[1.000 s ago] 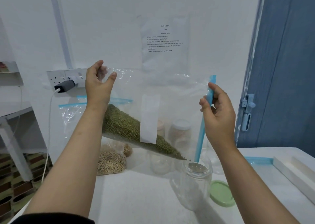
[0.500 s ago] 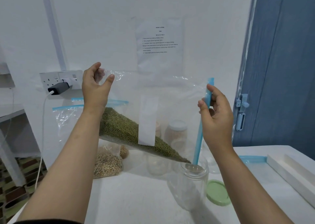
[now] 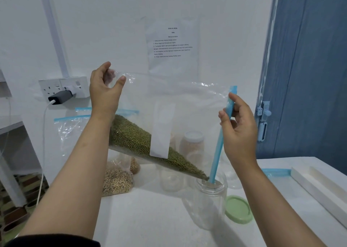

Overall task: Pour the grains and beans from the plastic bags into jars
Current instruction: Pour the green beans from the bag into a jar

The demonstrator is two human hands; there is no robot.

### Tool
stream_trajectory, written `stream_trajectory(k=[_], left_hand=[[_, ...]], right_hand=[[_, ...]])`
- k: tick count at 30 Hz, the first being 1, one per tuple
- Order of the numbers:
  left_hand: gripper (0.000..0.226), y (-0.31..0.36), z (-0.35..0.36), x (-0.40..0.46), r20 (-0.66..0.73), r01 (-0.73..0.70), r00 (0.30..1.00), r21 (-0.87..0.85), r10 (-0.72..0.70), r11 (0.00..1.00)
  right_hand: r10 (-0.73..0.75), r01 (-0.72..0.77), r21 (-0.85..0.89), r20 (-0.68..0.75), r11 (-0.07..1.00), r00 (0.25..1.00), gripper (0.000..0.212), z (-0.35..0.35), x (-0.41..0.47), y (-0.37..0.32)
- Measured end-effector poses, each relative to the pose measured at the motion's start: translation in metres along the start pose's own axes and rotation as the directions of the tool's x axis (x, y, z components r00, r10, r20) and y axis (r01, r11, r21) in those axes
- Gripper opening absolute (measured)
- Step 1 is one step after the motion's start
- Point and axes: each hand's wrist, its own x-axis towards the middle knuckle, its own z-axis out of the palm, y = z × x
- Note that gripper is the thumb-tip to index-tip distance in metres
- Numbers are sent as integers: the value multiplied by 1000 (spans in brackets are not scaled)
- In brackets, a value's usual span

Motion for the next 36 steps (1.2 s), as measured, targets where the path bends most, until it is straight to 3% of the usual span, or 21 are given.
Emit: stream_trajectory(k=[22, 36], left_hand=[[47, 4, 12, 6, 12, -121, 993, 55, 121, 991], [51, 7, 17, 9, 20, -118, 993, 59, 117, 991]], right_hand=[[71, -75, 127, 35, 989, 997, 41, -2, 2, 19], [68, -72, 143, 35, 987, 997, 40, -1, 1, 18]])
